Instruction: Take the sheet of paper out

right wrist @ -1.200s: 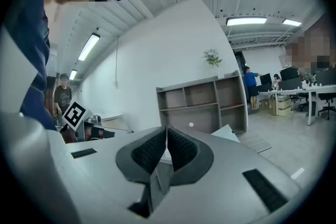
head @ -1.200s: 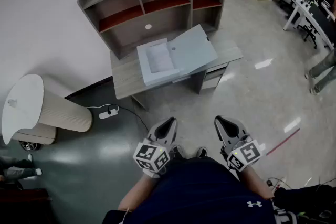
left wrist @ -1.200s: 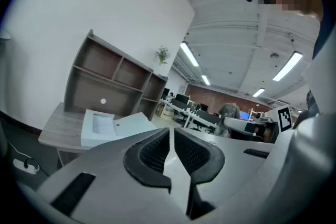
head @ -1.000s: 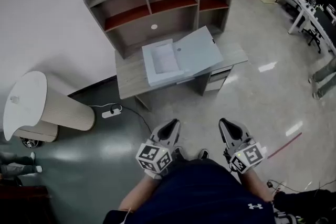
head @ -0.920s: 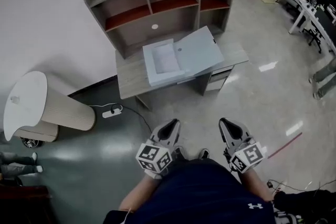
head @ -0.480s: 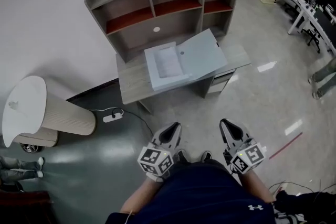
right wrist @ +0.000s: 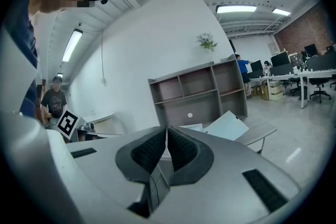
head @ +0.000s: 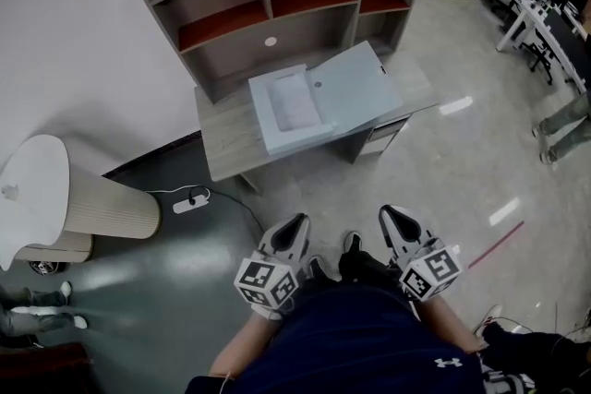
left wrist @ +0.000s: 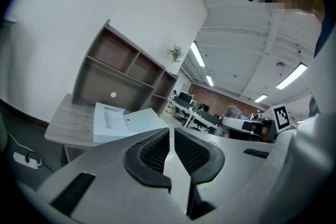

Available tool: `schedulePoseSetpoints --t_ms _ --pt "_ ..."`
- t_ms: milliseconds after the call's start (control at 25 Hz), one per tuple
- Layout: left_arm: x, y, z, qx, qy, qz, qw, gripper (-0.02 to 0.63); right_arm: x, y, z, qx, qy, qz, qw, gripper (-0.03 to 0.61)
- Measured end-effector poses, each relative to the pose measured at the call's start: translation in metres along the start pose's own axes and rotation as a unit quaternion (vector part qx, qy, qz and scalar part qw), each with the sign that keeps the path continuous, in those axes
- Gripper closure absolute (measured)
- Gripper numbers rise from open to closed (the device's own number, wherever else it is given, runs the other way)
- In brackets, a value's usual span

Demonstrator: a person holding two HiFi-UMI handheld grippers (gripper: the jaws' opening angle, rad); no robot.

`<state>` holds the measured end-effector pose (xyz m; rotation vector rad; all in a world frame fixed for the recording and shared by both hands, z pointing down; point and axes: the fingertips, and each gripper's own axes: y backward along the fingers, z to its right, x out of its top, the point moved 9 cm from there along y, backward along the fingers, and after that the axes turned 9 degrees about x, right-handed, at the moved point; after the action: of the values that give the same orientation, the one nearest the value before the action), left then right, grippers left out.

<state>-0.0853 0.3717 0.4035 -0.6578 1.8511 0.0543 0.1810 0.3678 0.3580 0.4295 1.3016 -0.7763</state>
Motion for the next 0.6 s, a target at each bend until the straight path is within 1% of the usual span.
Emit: schedulePoseSetpoints --t_ms 280,440,600 --pt "0.007 -0.015 -0.011 0.013 0.001 -0.004 0.9999 0.574 -0.005 -0.029 0.014 0.023 -0.016 -0.008 1.000 0.560" --pt "0.017 -0.029 -0.017 0.030 -0.003 -0.002 0.9995 0.573 -0.002 -0.048 0.033 0.043 -0.025 -0.005 0.999 0.560" --pt "0.029 -0.059 -0.020 0.045 -0.004 0.001 0.9990 0.572 0.004 -0.070 0.063 0.061 -0.035 -0.006 0.997 0.560"
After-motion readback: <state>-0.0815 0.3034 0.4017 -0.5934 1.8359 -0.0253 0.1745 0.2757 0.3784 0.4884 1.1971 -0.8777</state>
